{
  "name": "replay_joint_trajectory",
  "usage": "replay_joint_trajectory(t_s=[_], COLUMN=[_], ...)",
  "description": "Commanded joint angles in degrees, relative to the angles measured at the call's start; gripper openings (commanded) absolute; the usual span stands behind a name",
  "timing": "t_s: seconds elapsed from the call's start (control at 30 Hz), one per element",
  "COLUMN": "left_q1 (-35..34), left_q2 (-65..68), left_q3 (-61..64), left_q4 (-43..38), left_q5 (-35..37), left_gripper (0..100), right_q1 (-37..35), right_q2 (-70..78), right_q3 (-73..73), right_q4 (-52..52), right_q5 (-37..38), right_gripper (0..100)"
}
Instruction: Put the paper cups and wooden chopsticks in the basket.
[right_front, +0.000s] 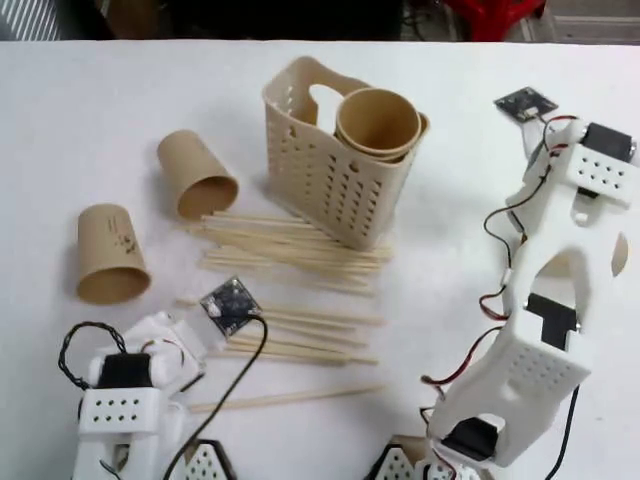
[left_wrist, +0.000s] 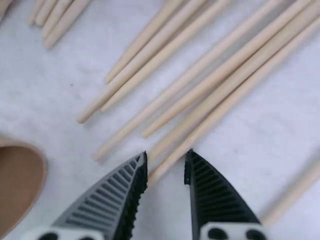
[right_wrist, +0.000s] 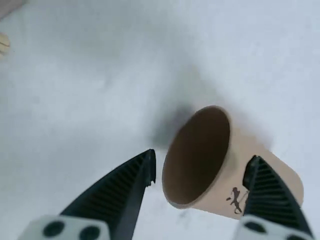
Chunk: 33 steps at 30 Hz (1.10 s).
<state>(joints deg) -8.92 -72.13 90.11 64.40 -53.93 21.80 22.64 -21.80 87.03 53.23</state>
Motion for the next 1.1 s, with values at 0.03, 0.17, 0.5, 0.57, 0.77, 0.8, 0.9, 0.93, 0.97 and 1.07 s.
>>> replay_joint_trajectory(t_s=[0.03,0.17,0.5,0.57,0.77,0.8,0.9,0.93,0.97,1.07], left_q1=[-1.01,-1.1,-1.1,-1.1,-1.1,-1.1,-1.19,-1.1,-1.1,-1.1], left_q2=[0.48,0.48,0.48,0.48,0.48,0.48,0.48,0.48,0.48,0.48], left_q3=[0.18,0.18,0.18,0.18,0.18,0.18,0.18,0.18,0.18,0.18], left_q4=[-1.14,-1.14,-1.14,-1.14,-1.14,-1.14,-1.14,-1.14,-1.14,-1.14], left_q5=[0.62,0.62,0.62,0.62,0.62,0.62,0.62,0.62,0.62,0.62], left_gripper=[15,15,15,15,15,15,15,15,15,15], right_q1=[2.68,3.65,6.81,7.34,7.43,7.43,7.43,7.25,6.99,4.97], right_q2=[-2.95,-2.86,-2.86,-2.95,-3.47,-3.56,-5.32,-6.64,-8.48,-15.52], right_q3=[2.9,5.1,15.38,15.56,15.56,15.47,15.47,15.47,15.47,14.68], right_q4=[-8.04,-12.53,-24.4,-24.48,-24.13,-24.04,-24.04,-24.04,-24.04,-20.88], right_q5=[1.05,2.55,8.26,8.26,7.91,7.82,2.64,-0.26,-2.99,-10.73], right_gripper=[29.2,29.2,28.0,22.6,2.3,3.6,1.4,1.7,1.6,1.6])
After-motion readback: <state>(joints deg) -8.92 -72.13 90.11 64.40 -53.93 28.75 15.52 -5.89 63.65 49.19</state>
